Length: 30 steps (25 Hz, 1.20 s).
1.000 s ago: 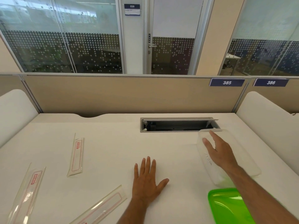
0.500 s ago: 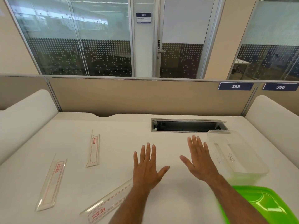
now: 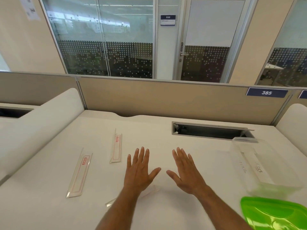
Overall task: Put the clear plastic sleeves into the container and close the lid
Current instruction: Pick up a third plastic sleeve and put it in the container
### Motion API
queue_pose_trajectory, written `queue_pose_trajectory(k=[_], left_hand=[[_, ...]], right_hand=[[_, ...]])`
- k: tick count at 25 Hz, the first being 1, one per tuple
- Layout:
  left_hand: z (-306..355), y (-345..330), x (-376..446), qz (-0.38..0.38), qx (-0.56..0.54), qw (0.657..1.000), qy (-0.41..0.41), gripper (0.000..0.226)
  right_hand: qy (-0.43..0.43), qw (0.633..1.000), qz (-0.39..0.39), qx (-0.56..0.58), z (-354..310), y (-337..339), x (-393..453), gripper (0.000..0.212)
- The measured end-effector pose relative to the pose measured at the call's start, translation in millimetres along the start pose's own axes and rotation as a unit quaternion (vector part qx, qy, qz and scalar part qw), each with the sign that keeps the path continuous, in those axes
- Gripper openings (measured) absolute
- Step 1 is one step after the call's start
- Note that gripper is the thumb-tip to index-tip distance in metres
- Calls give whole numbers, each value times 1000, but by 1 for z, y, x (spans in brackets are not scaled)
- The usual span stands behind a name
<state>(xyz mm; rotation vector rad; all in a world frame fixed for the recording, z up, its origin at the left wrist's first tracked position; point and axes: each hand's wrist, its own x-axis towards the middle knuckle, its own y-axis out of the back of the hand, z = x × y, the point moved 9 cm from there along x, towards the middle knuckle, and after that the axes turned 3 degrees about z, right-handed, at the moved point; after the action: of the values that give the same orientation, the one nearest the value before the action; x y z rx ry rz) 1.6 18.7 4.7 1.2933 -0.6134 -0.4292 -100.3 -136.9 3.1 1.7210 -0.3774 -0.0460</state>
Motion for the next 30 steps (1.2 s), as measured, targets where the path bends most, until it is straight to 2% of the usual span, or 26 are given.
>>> queue_pose_trajectory(k=[3,7,11,16,23,25,28,30], left_hand=[[-25,7,-12,-3,-34,999,4,97],[-44,12,-26,-2,-83,996,-10,77],[-55,10,-40,-37,-111,993,-10,59],[-57,8,-46,-59,-133,989,-22,31],[-43,5,-36,-71,-141,987,-32,25],[-40,1,-33,-93,-193,977,-11,19],[-32,-8,-30,-151,-298,943,14,14],[-23,-12,-29,-191,-340,921,19,14]], right_hand=[[46,999,-22,20,-29,-12,4,74],[98,992,-62,51,-59,-25,6,57],[137,986,-77,52,-82,-31,7,41],[131,987,-78,45,-83,-36,7,31],[98,990,-72,75,-72,-22,6,32],[87,988,-78,97,-67,-14,1,38],[123,980,-116,109,-70,-7,-10,78],[164,974,-137,76,-76,-4,-14,90]])
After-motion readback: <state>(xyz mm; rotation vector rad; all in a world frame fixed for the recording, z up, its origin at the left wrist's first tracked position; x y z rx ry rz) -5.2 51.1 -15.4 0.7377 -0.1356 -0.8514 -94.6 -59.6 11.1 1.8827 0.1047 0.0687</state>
